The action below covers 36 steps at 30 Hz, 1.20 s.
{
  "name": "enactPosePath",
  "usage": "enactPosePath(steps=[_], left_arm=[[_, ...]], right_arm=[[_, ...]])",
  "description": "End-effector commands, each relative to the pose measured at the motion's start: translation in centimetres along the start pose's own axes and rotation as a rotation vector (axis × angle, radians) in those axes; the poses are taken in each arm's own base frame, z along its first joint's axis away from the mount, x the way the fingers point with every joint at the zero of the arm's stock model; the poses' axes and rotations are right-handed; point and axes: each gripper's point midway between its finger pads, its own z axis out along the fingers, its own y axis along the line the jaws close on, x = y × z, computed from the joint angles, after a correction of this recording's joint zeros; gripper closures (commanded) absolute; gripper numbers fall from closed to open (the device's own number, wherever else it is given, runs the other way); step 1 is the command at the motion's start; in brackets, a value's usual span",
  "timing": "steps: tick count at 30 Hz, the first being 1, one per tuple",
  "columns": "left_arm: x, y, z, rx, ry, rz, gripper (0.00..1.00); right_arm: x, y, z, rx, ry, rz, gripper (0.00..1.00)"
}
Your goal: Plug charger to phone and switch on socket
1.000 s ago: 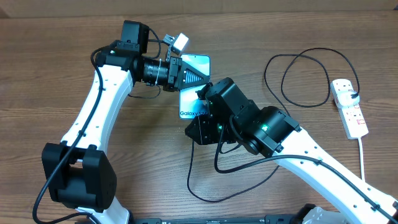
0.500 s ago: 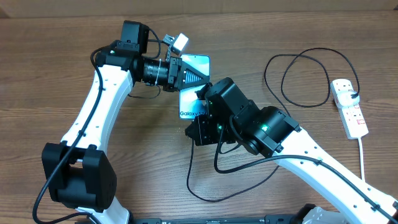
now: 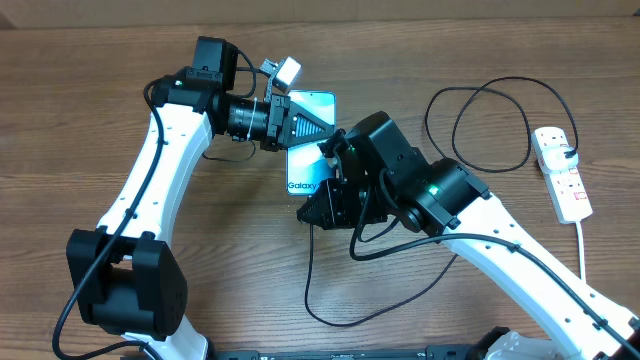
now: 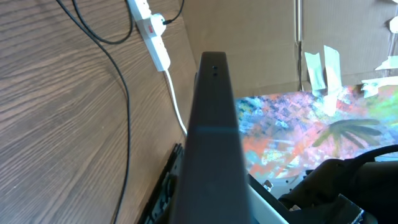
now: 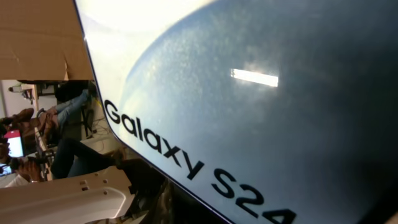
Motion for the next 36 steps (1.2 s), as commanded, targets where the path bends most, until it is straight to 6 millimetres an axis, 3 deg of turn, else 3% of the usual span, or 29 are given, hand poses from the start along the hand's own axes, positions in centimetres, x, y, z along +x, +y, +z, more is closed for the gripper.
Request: enactPosePath(steps=[1,9,21,22,24,25,29,36], left_arm=[[0.8,-1.5,0.5,0.048,0.024,0.051,0.96],[1.2,-1.3,1.3,0.022,0.044,0.035,0.96],[1.9,-1.0,1.2,0.009,0.060,-0.034,0.96],[1.9,-1.0,1.2,0.009,0.060,-0.034,0.96],[1.8,-1.0,1.2,0.009,0.058,-0.030,0.96],[1.7,-1.0,1.1,0.009,0.053,-0.022,0.96],[1.3,-0.9,0.8,0.008,0.039,-0.009,0.96],[0.0,-0.9,-0.4,0.027,-0.009,0.057,0.96]], right_arm=[[-4.1,-2.1,-1.5,0.083,-0.143,0.030,0.96],[-6.0,-2.0,-3.5,0.162,-0.236,0.013,0.96],[-6.6,-2.1,-3.3,0.170,-0.257,0.005,0.96],[-6.6,-2.0,-3.3,0.166,-0.253,-0.004,0.90],[-6.3,-1.4,-3.1,0.138,-0.231,-0.052,0.19],[-6.0,-1.1,-3.0,0.122,-0.215,-0.068,0.00],[-6.2,-1.4,-3.6,0.119,-0.221,-0.067,0.00],[-5.9,-0.4,-7.3,-0.014,-0.220,-0.163,0.00]])
